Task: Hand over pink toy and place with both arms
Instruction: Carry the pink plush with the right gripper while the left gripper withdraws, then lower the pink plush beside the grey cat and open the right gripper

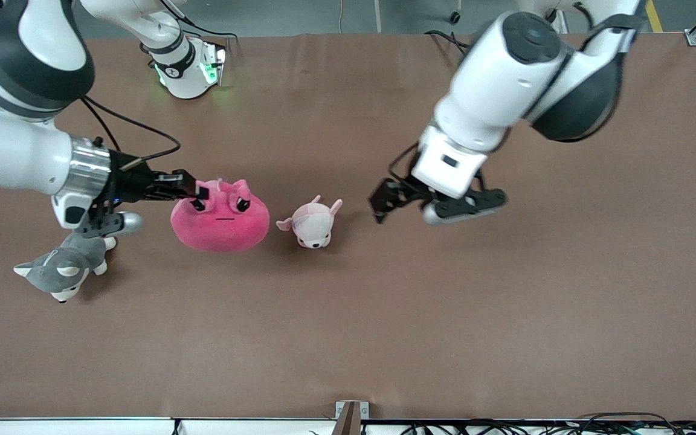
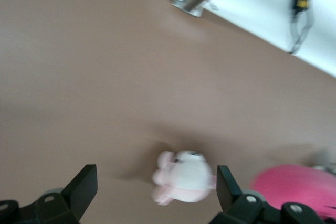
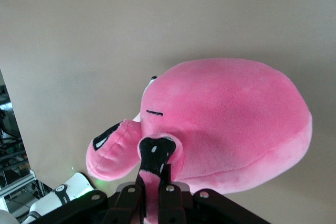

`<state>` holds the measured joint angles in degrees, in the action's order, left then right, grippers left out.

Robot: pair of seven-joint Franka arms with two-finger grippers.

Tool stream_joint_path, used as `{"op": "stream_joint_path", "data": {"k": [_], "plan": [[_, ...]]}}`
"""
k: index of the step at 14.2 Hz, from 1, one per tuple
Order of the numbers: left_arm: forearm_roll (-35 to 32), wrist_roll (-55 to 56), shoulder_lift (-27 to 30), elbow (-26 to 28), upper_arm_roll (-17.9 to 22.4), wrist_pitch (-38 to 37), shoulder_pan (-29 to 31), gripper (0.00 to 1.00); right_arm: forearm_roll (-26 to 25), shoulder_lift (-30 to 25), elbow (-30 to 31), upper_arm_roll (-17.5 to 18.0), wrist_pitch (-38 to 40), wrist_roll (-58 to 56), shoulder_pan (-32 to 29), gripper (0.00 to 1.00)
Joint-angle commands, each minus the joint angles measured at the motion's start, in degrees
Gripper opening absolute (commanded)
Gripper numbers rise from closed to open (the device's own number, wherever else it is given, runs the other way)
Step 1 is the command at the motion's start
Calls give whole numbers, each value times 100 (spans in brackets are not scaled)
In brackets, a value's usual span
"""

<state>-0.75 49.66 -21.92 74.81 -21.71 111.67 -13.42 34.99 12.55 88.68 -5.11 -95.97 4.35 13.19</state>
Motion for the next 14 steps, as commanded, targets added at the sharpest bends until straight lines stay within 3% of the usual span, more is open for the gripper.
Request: {"op": "stream_joint_path", "data": {"k": [1,9,14], "plan": [[-101,-727,259,95,-26,-828,505,100,-19,203,-114,71,17,-75,-316,0],[4,-3830,847,340,-79,-2464,2500,100,-159,1011,-132,71,-1,-1979,-1273,0],[363,-5156,1857,1420,-70,-2430,3624,100,323,1583,-123,80,8,-2702,-1828,1]]}}
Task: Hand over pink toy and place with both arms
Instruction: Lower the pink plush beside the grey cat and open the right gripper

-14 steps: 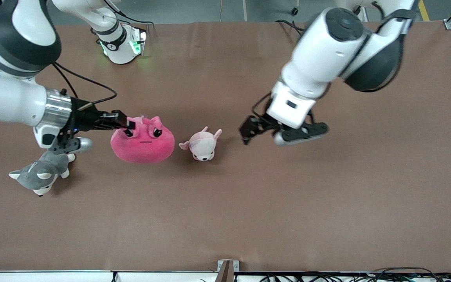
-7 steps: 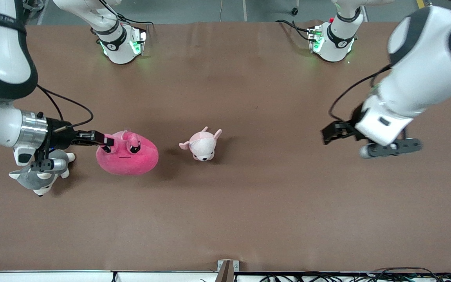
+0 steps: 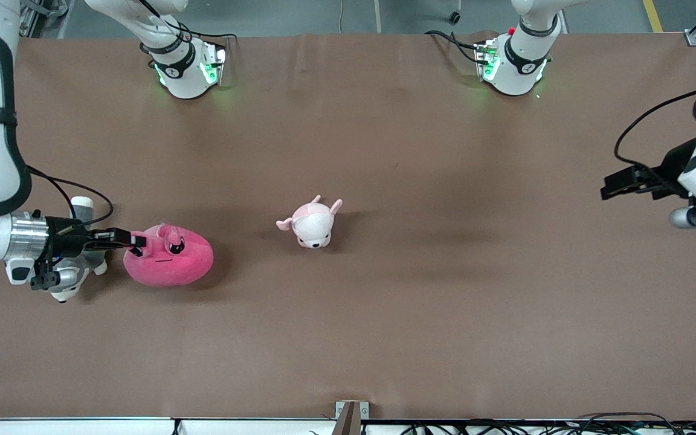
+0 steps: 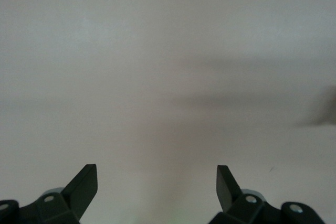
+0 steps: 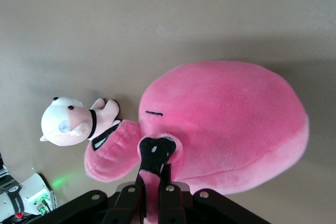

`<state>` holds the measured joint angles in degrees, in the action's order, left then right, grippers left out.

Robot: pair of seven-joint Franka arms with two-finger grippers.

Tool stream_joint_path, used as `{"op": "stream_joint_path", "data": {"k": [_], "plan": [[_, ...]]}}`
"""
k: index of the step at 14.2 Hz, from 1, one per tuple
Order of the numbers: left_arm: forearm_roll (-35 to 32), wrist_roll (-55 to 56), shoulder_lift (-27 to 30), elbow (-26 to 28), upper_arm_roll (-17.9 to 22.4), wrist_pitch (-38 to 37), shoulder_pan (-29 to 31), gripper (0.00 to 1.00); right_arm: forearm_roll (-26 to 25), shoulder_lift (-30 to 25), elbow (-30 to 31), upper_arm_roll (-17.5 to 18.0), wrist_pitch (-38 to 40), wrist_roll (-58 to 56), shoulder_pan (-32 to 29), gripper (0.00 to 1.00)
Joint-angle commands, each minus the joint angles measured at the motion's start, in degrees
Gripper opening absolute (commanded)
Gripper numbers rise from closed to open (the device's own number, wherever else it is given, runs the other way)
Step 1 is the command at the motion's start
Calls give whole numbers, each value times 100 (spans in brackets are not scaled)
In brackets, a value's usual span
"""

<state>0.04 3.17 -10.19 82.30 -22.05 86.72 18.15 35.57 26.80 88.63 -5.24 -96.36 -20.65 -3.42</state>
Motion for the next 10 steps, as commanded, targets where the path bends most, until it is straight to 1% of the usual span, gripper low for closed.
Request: {"op": "stream_joint_path", "data": {"k": [1,2,3,5,7,8,10], "plan": [[425,-815,859,743,-36,47,705,100,318,272,-118,94,47,-333,-229,0],[470,-1053,1035,813,-36,47,899,100,336,377,-118,102,47,-404,-256,0],[462,-1055,1097,805,-1,47,935,100,354,465,-110,111,47,-414,-291,0],[391,-1038,1107,735,17,64,936,100,808,501,-57,103,117,-396,-300,0],[330,-959,1037,542,8,82,927,100,890,580,-57,102,257,-449,-335,0],[277,-802,993,455,-27,117,892,100,890,598,-57,102,258,-501,-379,0],[250,-258,730,314,-71,205,813,100,899,712,-74,102,249,-615,-405,0]]}}
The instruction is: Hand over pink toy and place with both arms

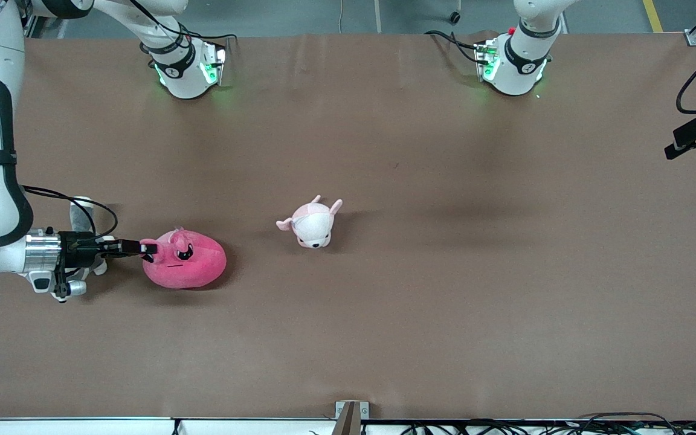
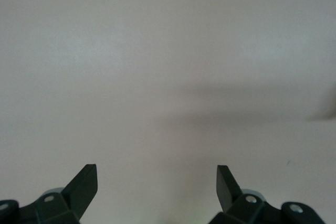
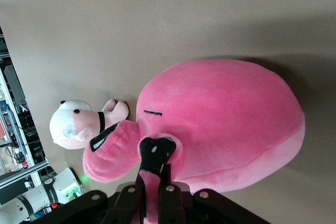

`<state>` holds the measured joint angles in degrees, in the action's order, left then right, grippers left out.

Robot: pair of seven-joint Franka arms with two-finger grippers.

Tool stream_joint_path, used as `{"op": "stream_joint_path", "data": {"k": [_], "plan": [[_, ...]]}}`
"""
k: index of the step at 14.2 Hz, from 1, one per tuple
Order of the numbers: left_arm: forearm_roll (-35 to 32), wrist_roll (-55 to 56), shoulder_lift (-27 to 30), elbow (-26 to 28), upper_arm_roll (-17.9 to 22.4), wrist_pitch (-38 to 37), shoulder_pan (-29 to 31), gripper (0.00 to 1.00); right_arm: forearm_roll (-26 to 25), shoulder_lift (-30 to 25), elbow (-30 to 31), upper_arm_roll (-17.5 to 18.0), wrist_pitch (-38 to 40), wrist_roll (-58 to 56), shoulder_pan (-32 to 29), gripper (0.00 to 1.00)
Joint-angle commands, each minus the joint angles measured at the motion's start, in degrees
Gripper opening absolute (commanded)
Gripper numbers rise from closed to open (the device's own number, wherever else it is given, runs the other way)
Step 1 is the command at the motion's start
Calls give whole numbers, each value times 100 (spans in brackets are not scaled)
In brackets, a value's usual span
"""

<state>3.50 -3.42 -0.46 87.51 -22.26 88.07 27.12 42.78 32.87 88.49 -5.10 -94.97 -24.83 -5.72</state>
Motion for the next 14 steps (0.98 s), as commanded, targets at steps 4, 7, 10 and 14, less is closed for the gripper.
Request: {"op": "stream_joint_path", "data": {"k": [4,7,10,14], "plan": [[-95,483,-376,-375,-33,88,-260,100,187,219,-60,88,93,-259,-193,27],[-42,439,-323,-374,-33,79,-216,100,117,150,-148,88,119,-215,-193,100],[-69,535,-314,-375,-86,79,-260,100,-678,-210,-865,88,390,-57,-140,100],[-139,544,-305,-383,-270,79,-260,100,-1428,-403,-1536,88,927,145,-35,100]]}}
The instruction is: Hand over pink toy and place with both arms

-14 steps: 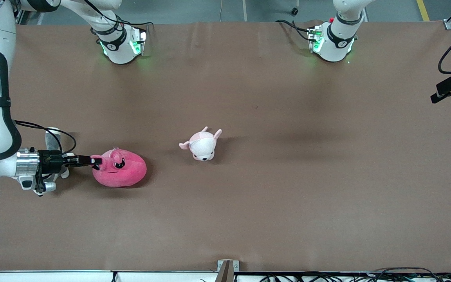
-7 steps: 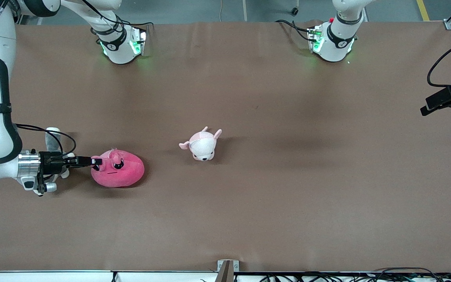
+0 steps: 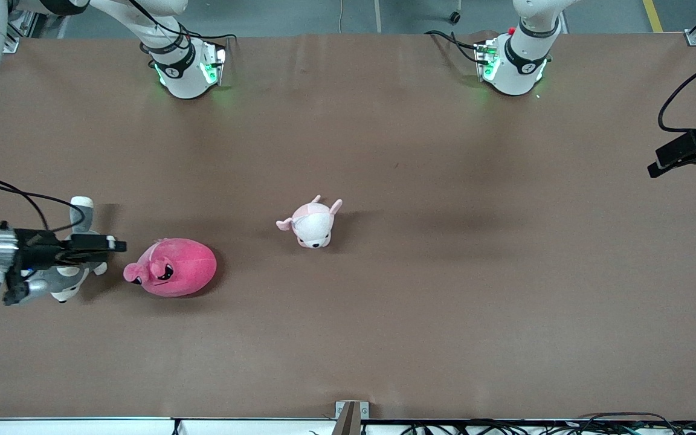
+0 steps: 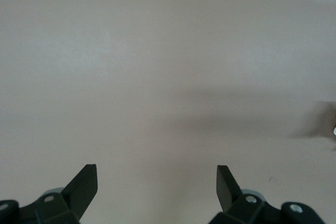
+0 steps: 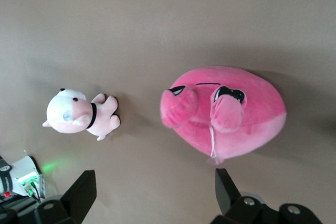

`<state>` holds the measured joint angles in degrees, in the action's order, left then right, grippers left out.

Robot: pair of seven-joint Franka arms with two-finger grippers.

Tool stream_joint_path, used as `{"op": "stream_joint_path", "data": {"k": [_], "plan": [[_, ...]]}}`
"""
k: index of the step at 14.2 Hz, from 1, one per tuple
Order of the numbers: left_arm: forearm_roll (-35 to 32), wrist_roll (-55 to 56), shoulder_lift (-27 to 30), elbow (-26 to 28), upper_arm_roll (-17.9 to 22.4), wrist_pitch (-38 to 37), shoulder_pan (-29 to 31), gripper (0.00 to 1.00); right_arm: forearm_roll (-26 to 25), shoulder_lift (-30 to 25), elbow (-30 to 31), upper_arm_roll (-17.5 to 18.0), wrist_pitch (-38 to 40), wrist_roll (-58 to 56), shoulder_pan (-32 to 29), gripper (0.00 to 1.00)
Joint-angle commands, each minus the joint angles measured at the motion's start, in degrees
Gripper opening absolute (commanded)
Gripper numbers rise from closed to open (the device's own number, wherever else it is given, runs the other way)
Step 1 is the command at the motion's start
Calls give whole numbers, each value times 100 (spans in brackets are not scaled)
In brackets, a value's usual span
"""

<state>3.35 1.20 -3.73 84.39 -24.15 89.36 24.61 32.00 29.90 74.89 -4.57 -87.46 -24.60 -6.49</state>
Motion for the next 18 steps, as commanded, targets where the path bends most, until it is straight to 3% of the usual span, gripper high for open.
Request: {"op": "stream_joint_path", "data": {"k": [1,8,13,18], "plan": [[-125,82,22,-63,-81,-50,0,100,-657,-255,-220,43,176,166,121,100],[-125,56,30,-72,-46,-41,27,100,-2785,-1284,-212,52,272,1745,693,100],[-107,56,74,-63,103,-50,-165,100,-3165,-1601,-221,26,405,2179,755,100],[-107,56,83,-72,1587,-59,-1650,100,-3086,-2049,77,200,71,2214,449,100]]}}
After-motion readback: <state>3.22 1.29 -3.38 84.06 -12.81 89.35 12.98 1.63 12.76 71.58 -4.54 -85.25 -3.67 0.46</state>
